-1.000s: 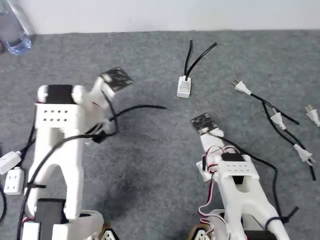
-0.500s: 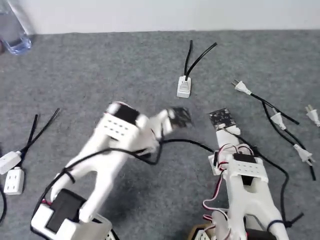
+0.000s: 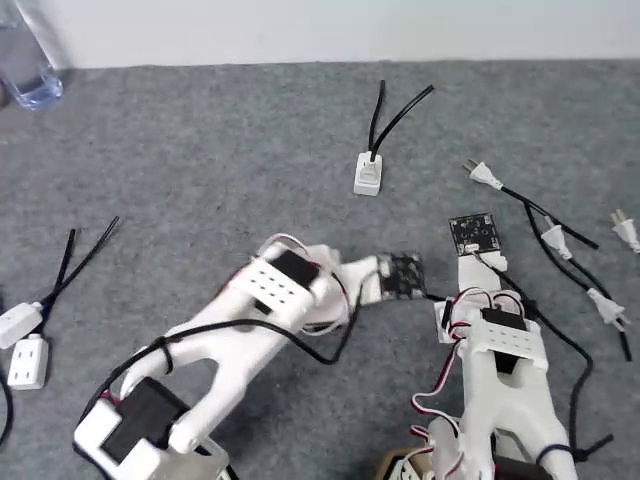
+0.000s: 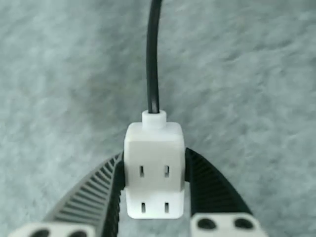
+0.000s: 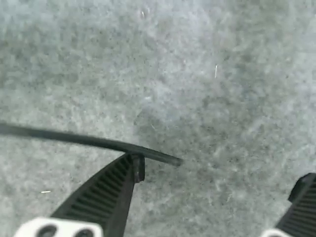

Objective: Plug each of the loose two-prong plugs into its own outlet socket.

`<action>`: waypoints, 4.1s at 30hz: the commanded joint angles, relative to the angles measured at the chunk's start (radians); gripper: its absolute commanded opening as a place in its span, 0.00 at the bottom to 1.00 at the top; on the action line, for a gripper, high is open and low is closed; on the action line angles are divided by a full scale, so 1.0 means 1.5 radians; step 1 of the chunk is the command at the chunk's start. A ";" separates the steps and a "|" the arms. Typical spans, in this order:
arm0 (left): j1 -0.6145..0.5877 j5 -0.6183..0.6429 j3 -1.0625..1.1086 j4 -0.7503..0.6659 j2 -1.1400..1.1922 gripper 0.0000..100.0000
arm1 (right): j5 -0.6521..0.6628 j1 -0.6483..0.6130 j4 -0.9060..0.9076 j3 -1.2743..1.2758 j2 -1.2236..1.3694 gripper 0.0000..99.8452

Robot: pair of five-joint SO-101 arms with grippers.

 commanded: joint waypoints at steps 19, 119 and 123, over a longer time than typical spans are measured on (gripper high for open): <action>0.034 0.055 -0.169 0.127 0.142 0.27 | -0.006 0.005 -0.011 -0.020 -0.019 0.44; -0.711 0.421 0.664 -0.139 -0.868 0.32 | -0.020 0.176 0.200 -0.248 -0.126 0.44; -0.710 0.421 0.666 -0.141 -0.868 0.32 | 0.048 0.232 0.241 -0.336 -0.126 0.44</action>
